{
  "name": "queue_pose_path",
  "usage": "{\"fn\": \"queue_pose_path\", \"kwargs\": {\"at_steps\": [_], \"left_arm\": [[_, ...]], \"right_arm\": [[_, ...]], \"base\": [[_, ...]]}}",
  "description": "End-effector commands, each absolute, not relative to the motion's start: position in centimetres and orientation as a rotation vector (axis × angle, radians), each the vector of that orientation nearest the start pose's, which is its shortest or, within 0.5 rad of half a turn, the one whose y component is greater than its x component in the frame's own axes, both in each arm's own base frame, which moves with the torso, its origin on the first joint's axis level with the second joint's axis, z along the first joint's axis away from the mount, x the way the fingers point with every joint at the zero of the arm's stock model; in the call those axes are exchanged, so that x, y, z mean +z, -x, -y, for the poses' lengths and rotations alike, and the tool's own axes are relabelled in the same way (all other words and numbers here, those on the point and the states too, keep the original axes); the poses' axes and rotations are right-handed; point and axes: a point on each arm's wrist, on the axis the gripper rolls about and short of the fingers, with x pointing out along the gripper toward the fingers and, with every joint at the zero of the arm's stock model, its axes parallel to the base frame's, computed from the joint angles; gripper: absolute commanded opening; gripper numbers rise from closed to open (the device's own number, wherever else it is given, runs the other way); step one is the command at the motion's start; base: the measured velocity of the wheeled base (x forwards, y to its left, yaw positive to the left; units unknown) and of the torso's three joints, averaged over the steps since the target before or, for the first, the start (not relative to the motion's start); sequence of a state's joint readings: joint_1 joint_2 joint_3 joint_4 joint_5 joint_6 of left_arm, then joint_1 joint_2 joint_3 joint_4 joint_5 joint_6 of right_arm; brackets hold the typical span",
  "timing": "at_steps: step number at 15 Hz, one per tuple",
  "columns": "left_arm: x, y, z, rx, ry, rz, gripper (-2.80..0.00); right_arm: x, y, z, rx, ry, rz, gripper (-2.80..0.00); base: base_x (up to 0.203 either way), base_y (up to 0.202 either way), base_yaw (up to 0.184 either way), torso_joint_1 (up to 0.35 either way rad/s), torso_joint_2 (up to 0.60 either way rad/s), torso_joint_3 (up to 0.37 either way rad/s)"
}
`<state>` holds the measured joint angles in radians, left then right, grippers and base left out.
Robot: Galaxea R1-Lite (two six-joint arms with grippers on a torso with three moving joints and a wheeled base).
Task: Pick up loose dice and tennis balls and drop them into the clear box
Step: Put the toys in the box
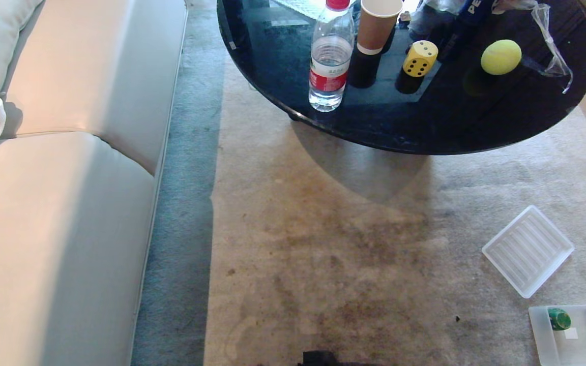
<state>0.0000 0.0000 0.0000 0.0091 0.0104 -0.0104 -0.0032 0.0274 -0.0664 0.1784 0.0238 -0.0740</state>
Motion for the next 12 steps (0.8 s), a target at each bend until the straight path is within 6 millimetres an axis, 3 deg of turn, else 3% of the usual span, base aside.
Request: {"fn": "queue_pose_path", "kwargs": {"at_steps": [1,5,12], "left_arm": [[7.41,2.26,-0.02,0.011,0.011,-0.012,-2.8],[7.41,2.26,-0.02,0.011,0.011,-0.012,-2.8],[7.41,2.27,-0.02,0.011,0.009,-0.011,-2.8]], "right_arm": [[7.6,2.66,-0.06,0.027,0.073,-0.142,-2.8],[7.6,2.66,-0.06,0.027,0.073,-0.142,-2.8],[7.63,2.67,-0.06,0.027,0.073,-0.142,-2.8]], "base": [[0.0,0.0,0.0,0.0,0.0,0.0],[0.001,0.001,-0.02,-0.001,0.0,0.002],[0.002,0.01,-0.162,0.002,0.0,0.004]]}}
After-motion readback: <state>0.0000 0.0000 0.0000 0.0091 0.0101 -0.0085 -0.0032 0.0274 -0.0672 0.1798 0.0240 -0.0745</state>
